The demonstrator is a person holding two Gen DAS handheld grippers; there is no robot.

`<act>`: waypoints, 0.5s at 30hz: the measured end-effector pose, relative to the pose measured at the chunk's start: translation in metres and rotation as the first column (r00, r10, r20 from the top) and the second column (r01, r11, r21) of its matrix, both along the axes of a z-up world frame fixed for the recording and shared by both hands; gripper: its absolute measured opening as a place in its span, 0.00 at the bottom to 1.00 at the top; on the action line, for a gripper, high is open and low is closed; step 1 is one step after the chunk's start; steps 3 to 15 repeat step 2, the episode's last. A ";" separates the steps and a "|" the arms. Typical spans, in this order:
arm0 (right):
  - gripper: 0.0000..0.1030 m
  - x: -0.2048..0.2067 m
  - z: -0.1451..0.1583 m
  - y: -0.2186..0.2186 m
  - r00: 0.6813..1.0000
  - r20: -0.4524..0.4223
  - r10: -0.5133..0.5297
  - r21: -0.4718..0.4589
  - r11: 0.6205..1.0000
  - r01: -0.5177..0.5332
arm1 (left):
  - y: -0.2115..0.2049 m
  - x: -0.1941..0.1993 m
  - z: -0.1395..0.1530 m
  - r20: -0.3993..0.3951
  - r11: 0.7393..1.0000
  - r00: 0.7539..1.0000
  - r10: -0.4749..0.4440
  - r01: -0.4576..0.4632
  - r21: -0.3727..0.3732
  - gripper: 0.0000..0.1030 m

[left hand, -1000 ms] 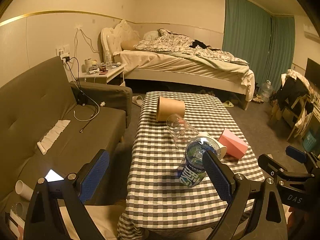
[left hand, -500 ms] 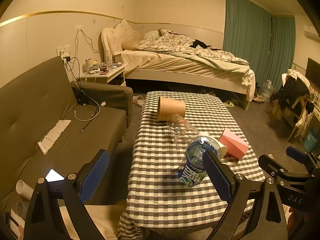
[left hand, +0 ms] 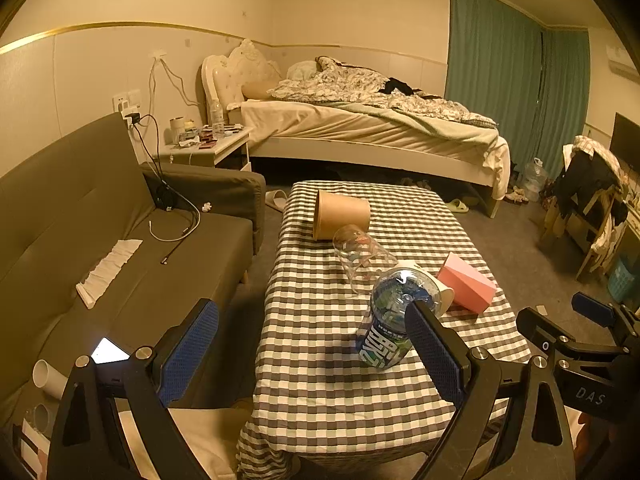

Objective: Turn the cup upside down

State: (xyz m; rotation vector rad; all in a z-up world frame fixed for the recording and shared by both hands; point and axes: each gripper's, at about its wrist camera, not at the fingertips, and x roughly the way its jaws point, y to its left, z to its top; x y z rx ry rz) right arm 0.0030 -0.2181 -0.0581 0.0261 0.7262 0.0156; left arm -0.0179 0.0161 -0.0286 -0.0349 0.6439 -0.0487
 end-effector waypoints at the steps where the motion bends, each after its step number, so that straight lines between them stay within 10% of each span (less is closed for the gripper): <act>1: 1.00 0.000 0.000 0.000 1.000 0.000 0.000 0.000 1.000 0.000 | 0.001 -0.001 0.000 0.001 1.000 1.000 0.001 -0.001 0.001 0.94; 15: 1.00 -0.001 0.000 0.000 1.000 -0.001 -0.001 0.000 1.000 0.001 | 0.002 -0.002 0.000 0.003 1.000 1.000 0.003 -0.003 0.002 0.94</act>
